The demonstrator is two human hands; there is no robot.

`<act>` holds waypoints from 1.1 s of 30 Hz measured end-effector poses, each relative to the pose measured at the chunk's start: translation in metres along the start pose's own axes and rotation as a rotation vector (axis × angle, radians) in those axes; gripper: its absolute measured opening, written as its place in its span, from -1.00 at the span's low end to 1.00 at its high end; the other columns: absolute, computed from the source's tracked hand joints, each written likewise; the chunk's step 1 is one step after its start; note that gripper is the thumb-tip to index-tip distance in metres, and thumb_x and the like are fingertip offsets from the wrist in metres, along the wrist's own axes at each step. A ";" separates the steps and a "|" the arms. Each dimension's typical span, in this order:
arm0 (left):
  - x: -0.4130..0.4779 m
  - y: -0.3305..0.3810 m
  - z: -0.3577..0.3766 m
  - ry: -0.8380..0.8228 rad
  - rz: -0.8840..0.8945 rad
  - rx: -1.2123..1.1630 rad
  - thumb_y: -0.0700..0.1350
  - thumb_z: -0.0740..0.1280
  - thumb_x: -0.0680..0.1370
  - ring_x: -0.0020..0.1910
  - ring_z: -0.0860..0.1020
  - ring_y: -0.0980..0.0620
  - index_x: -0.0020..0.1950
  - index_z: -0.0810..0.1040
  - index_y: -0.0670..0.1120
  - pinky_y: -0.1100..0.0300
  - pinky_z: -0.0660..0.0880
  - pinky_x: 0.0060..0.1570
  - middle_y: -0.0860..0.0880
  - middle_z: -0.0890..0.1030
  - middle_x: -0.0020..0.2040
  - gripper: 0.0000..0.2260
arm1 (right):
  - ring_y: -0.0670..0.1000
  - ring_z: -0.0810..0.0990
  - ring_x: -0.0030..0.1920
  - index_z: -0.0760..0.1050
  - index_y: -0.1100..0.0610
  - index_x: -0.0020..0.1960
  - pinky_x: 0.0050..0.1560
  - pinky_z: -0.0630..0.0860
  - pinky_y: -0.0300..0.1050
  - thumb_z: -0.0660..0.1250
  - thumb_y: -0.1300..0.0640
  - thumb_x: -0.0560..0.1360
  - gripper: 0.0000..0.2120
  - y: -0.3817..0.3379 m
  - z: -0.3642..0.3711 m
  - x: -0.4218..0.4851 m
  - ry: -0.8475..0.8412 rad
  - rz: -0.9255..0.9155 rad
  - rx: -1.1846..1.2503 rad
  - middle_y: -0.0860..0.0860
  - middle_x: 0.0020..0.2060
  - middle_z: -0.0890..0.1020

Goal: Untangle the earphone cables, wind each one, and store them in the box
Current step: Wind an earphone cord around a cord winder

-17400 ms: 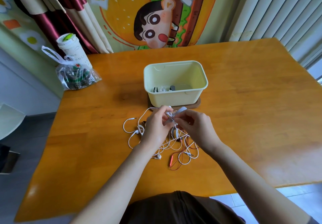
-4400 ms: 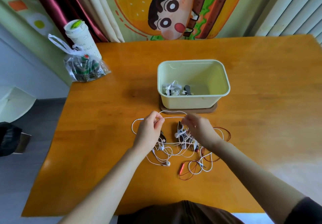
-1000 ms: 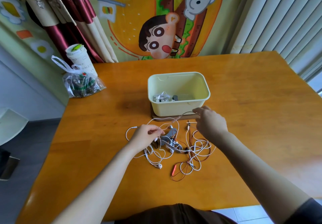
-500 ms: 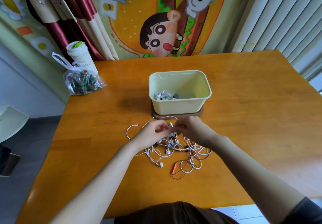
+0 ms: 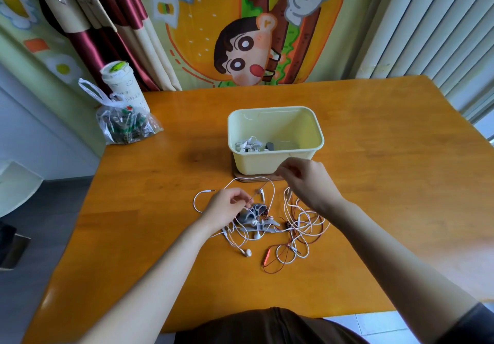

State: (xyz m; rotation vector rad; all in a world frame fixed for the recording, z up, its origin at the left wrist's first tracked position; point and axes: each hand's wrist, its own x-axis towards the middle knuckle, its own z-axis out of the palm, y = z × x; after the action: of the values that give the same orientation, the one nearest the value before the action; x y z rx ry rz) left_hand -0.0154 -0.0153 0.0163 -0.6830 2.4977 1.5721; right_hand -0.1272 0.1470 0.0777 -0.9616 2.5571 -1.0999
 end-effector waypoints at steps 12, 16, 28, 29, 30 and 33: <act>-0.007 0.033 -0.011 -0.105 0.034 -0.235 -0.22 0.16 0.62 -0.24 0.51 0.03 -0.21 0.52 -0.13 0.17 0.42 0.04 -0.07 0.50 -0.34 -0.76 | -0.08 0.46 -0.41 0.61 0.14 -0.06 -0.40 0.39 -0.14 0.24 0.07 0.57 -0.79 -0.007 -0.015 0.009 0.224 0.035 0.047 0.00 -0.27 0.63; -0.005 0.042 -0.014 0.043 0.152 -0.291 -0.19 0.23 0.62 -0.29 0.48 -0.07 -0.02 0.52 -0.05 0.26 0.52 -0.21 -0.03 0.46 -0.32 -0.90 | 0.01 0.49 -0.18 0.61 0.13 -0.07 -0.23 0.37 -0.12 0.24 0.11 0.57 -0.81 -0.013 -0.025 0.012 0.329 0.029 0.076 -0.10 -0.33 0.54; 0.007 0.035 0.014 -0.187 0.193 -0.033 -0.14 0.13 0.65 -0.09 0.53 0.13 -0.12 0.51 -0.02 0.26 0.41 0.06 0.04 0.56 -0.18 -0.78 | -0.21 0.56 -0.42 0.55 0.21 -0.05 -0.41 0.51 -0.35 0.20 0.17 0.59 -0.82 -0.025 -0.034 0.018 0.268 0.008 0.312 -0.11 -0.31 0.55; 0.007 0.026 0.013 -0.189 0.130 -0.025 -0.14 0.11 0.66 -0.11 0.52 0.10 -0.15 0.50 -0.04 0.24 0.41 0.04 0.02 0.55 -0.19 -0.75 | -0.19 0.55 -0.45 0.54 0.20 -0.05 -0.46 0.48 -0.35 0.19 0.18 0.60 -0.82 -0.023 -0.038 0.019 0.310 0.025 0.321 -0.11 -0.33 0.54; 0.006 0.016 0.013 -0.195 0.076 -0.006 -0.14 0.10 0.66 -0.12 0.51 0.08 -0.16 0.48 -0.06 0.25 0.42 0.00 0.02 0.54 -0.19 -0.74 | -0.17 0.54 -0.47 0.53 0.19 -0.06 -0.52 0.42 -0.38 0.18 0.18 0.60 -0.83 -0.020 -0.042 0.020 0.358 0.047 0.332 -0.11 -0.36 0.53; 0.003 0.000 0.007 -0.145 -0.005 -0.004 -0.13 0.05 0.68 -0.15 0.50 0.05 -0.17 0.45 -0.10 0.41 0.41 -0.19 0.00 0.54 -0.21 -0.71 | -0.12 0.49 -0.50 0.54 0.16 -0.06 -0.55 0.31 -0.39 0.18 0.18 0.59 -0.83 -0.009 -0.049 0.024 0.482 0.107 0.323 -0.13 -0.40 0.50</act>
State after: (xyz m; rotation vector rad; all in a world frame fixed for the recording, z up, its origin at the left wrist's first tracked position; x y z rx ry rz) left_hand -0.0189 -0.0103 0.0120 -0.5534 2.3876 1.5657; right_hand -0.1614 0.1552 0.1203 -0.5204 2.6057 -1.8223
